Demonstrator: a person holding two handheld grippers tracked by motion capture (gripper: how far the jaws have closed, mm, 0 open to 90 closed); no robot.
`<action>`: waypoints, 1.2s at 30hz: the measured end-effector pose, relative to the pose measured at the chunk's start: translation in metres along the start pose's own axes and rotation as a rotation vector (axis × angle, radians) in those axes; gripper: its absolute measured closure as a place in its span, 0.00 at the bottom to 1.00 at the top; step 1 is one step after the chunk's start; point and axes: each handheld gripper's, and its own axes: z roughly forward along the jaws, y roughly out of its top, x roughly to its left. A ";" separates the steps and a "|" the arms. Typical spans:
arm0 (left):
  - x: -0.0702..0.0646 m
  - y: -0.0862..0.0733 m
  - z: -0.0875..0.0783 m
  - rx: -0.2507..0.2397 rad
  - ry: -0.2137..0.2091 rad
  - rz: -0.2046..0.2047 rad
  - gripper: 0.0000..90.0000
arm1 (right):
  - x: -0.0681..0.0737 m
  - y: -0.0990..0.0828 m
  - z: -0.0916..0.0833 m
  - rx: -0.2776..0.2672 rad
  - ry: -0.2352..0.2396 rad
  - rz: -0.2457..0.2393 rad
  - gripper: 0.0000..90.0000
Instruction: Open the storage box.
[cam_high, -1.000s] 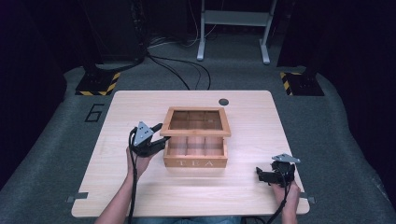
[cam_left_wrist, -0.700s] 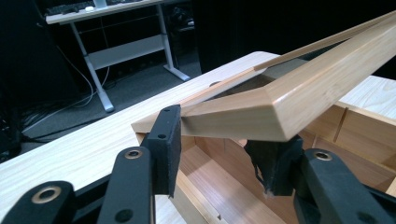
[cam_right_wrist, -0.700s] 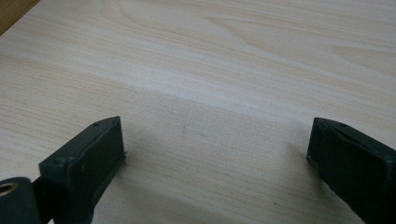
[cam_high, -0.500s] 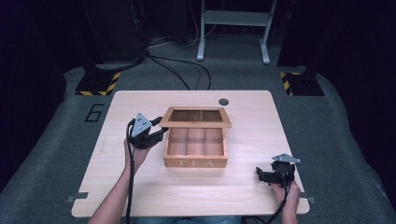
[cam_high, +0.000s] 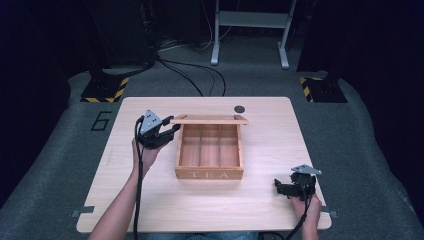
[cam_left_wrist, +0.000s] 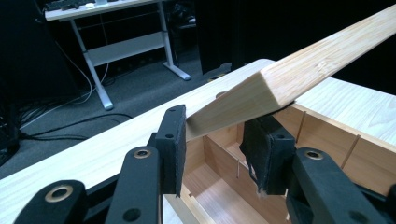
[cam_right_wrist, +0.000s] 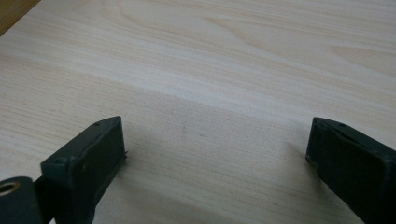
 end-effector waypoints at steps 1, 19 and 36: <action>0.000 0.001 0.000 0.002 0.001 0.002 0.66 | 0.000 0.000 0.000 0.000 0.000 0.000 0.04; 0.013 0.020 0.008 0.021 -0.017 -0.003 0.67 | 0.000 0.000 0.000 -0.002 -0.003 -0.001 0.05; 0.019 0.029 0.013 0.023 -0.020 -0.017 0.67 | -0.001 0.000 0.000 0.004 0.004 -0.005 0.05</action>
